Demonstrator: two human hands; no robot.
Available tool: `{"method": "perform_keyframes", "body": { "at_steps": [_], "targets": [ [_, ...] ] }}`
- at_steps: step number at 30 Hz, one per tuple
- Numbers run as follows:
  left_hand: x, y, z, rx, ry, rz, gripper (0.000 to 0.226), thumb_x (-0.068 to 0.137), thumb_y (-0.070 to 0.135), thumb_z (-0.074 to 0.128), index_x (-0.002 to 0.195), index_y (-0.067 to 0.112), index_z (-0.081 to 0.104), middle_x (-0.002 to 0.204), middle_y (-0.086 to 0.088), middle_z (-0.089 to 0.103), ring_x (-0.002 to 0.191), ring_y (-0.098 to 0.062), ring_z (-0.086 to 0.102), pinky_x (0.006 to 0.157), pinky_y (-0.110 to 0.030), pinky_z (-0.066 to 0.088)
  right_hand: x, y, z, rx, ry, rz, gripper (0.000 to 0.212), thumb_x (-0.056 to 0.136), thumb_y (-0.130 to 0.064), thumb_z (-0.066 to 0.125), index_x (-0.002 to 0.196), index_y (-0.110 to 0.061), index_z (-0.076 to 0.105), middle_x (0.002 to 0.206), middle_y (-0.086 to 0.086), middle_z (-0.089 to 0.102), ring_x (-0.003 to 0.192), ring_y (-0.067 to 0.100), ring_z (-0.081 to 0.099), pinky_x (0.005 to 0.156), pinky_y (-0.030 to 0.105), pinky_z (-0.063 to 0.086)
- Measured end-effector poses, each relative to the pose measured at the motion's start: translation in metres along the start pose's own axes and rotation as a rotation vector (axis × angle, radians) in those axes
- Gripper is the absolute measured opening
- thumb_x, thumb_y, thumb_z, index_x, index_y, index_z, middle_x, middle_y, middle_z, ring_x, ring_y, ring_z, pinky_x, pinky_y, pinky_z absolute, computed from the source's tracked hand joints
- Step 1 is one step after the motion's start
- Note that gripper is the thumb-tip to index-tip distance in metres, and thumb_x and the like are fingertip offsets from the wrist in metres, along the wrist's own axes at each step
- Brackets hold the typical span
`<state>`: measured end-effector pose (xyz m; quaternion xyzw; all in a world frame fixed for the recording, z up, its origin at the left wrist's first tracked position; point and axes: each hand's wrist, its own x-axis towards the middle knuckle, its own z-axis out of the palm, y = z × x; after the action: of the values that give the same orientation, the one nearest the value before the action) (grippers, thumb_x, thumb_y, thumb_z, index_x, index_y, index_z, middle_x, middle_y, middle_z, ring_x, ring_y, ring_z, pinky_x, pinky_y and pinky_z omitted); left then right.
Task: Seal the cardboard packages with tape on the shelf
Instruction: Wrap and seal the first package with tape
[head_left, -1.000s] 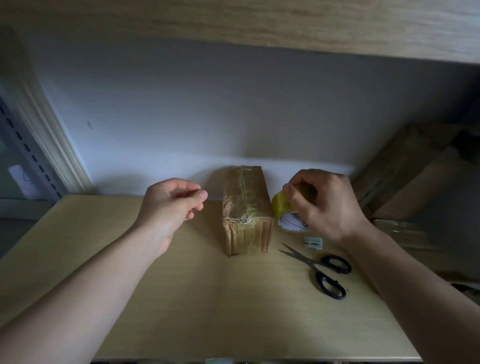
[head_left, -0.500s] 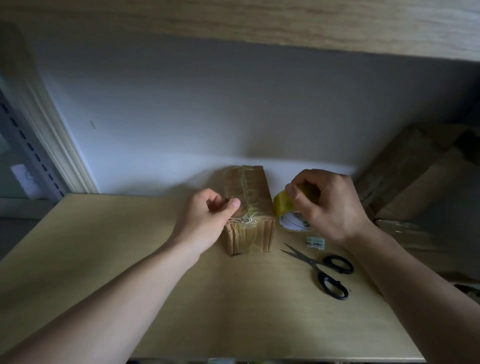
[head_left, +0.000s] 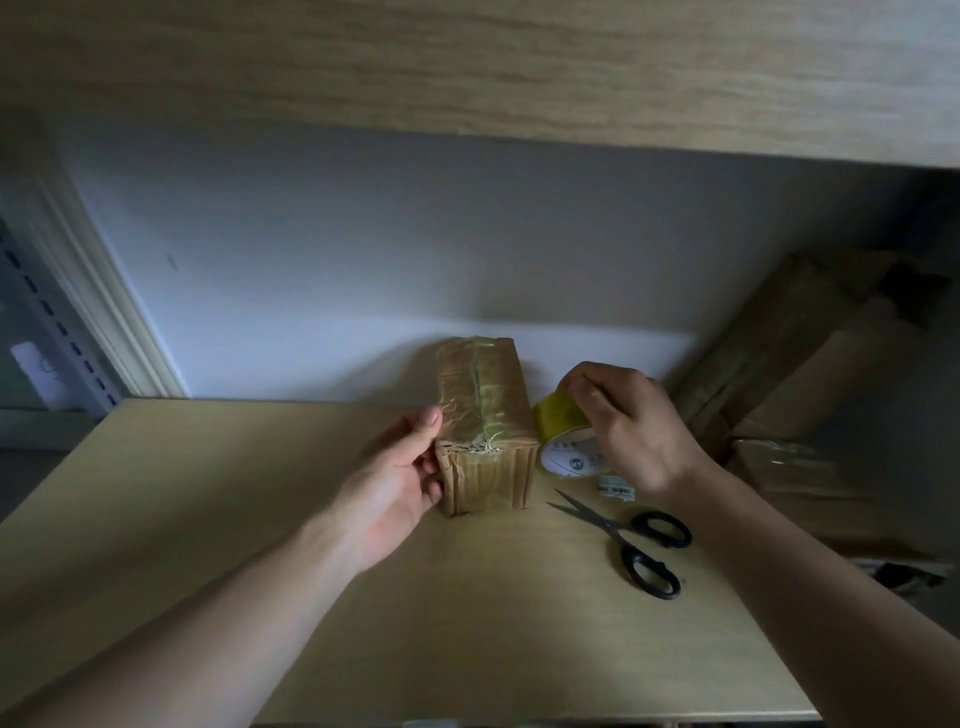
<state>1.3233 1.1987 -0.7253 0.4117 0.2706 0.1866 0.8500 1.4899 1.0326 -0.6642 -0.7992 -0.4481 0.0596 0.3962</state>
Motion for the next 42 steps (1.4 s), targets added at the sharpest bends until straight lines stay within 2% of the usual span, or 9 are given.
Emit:
{"method": "perform_keyframes", "body": {
  "at_steps": [9, 13, 15, 17, 20, 27, 32, 36, 42],
  "targets": [
    [0.003, 0.001, 0.009, 0.01, 0.096, 0.007, 0.006, 0.096, 0.021, 0.061, 0.095, 0.027, 0.062, 0.078, 0.007, 0.06, 0.063, -0.009, 0.048, 0.055, -0.026, 0.031, -0.001, 0.006, -0.001, 0.017, -0.018, 0.004, 0.03, 0.106, -0.018, 0.044, 0.084, -0.017, 0.063, 0.078, -0.001, 0.061, 0.079, 0.016, 0.056, 0.07, 0.032, 0.042],
    [-0.002, 0.022, 0.028, 0.807, 0.409, 0.472, 0.025, 0.099, 0.033, 0.06, 0.123, 0.03, 0.055, 0.125, -0.001, 0.062, 0.112, -0.019, 0.059, 0.091, -0.035, 0.045, 0.001, 0.005, 0.0, -0.042, 0.009, -0.027, 0.029, 0.105, -0.017, 0.045, 0.083, -0.013, 0.064, 0.08, 0.003, 0.063, 0.08, 0.02, 0.058, 0.072, 0.037, 0.045],
    [-0.01, 0.035, 0.043, 1.335, 0.093, 0.766, 0.063, 0.09, 0.047, 0.061, 0.147, 0.03, 0.038, 0.153, 0.002, 0.038, 0.142, -0.015, 0.035, 0.116, -0.043, 0.034, 0.002, 0.003, 0.002, -0.07, 0.022, -0.045, 0.029, 0.104, -0.017, 0.046, 0.083, -0.012, 0.065, 0.08, 0.004, 0.065, 0.08, 0.022, 0.059, 0.074, 0.039, 0.047],
    [-0.017, 0.042, 0.061, 1.662, -0.281, 0.663, 0.091, 0.08, 0.058, 0.066, 0.157, 0.037, 0.022, 0.167, 0.015, 0.004, 0.155, -0.01, 0.0, 0.124, -0.061, 0.015, 0.001, 0.002, 0.003, -0.089, 0.028, -0.064, 0.029, 0.104, -0.018, 0.046, 0.082, -0.01, 0.064, 0.077, 0.005, 0.064, 0.077, 0.023, 0.058, 0.073, 0.041, 0.047],
    [-0.002, 0.035, 0.066, 1.876, -0.333, 0.475, 0.108, 0.068, 0.061, 0.079, 0.156, 0.041, 0.02, 0.166, 0.018, -0.019, 0.153, -0.014, -0.026, 0.121, -0.067, 0.002, -0.001, 0.001, 0.001, -0.093, 0.04, -0.083, 0.03, 0.105, -0.022, 0.047, 0.082, -0.011, 0.064, 0.076, 0.003, 0.063, 0.074, 0.02, 0.058, 0.069, 0.039, 0.047],
    [0.022, 0.023, 0.055, 1.746, -0.198, 0.527, 0.069, 0.06, 0.066, 0.073, 0.121, 0.041, 0.053, 0.161, 0.023, -0.009, 0.156, -0.038, -0.002, 0.114, -0.064, 0.035, 0.0, 0.0, 0.003, -0.086, 0.061, -0.057, 0.036, 0.105, -0.047, 0.045, 0.087, -0.022, 0.065, 0.078, -0.006, 0.065, 0.075, 0.011, 0.061, 0.07, 0.032, 0.051],
    [0.021, 0.026, 0.043, 1.644, -0.151, 0.58, 0.063, 0.065, 0.066, 0.064, 0.12, 0.047, 0.038, 0.16, 0.024, 0.0, 0.157, -0.023, 0.005, 0.112, -0.058, 0.039, -0.002, -0.008, 0.009, 0.181, 0.047, -0.005, 0.043, 0.105, -0.052, 0.044, 0.074, -0.027, 0.059, 0.068, -0.011, 0.057, 0.07, 0.01, 0.053, 0.067, 0.031, 0.041],
    [0.019, 0.037, 0.018, 1.397, -0.174, 0.603, 0.082, 0.065, 0.067, 0.069, 0.139, 0.042, 0.045, 0.163, 0.021, 0.004, 0.156, -0.007, 0.004, 0.125, -0.042, 0.024, 0.002, -0.019, 0.009, 0.468, 0.066, -0.005, 0.051, 0.103, -0.05, 0.049, 0.085, -0.005, 0.062, 0.084, 0.017, 0.062, 0.084, 0.031, 0.06, 0.086, 0.052, 0.05],
    [0.01, 0.04, -0.016, 1.086, -0.169, 0.618, 0.073, 0.065, 0.06, 0.08, 0.123, 0.079, 0.04, 0.164, 0.018, 0.015, 0.15, 0.006, 0.019, 0.125, -0.034, 0.026, 0.012, -0.046, 0.023, 0.466, -0.017, -0.044, 0.047, 0.102, -0.048, 0.049, 0.084, -0.005, 0.06, 0.074, 0.01, 0.056, 0.073, 0.019, 0.054, 0.072, 0.046, 0.048]
  ]
}}
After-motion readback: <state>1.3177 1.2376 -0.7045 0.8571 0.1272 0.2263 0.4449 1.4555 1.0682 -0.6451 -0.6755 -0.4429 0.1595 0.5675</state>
